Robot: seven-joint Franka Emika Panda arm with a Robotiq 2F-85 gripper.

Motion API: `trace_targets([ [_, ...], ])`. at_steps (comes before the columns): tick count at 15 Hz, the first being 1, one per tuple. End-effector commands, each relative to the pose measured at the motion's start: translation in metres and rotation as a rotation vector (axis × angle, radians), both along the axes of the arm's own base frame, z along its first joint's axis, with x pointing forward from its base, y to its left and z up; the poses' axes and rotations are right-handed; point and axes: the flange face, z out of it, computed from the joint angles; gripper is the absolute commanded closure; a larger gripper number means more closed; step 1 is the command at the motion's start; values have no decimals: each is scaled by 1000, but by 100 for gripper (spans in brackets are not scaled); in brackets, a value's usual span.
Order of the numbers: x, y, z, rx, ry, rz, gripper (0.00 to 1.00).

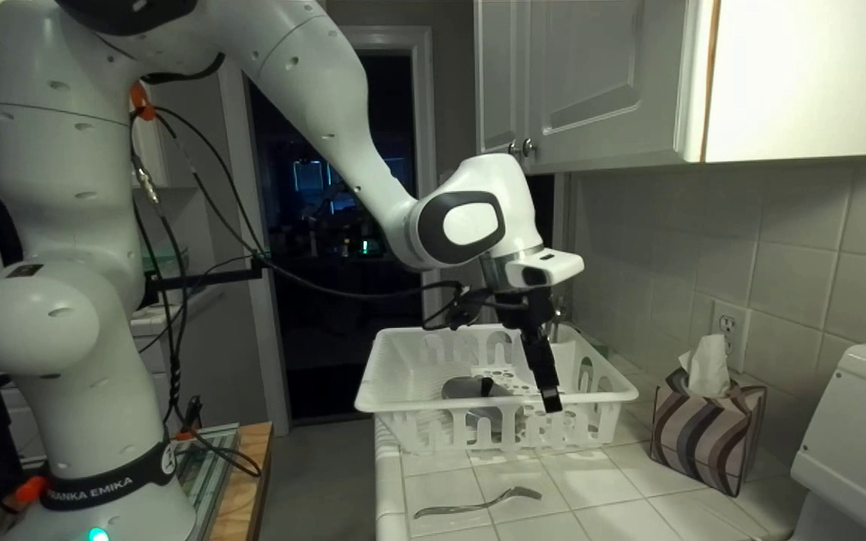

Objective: Take the fork off of the dish rack

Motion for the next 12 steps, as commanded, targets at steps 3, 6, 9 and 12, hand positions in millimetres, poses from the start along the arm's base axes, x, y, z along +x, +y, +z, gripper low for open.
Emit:
trace_targets([
  [3, -19, 42, 60, -39, -30, 77, 0],
  [6, -26, 57, 82, -30, -37, 70, 0],
  [9, -16, 61, 83, -24, -35, 80, 0],
  [12, -20, 64, 92, -25, -40, 70, 0],
])
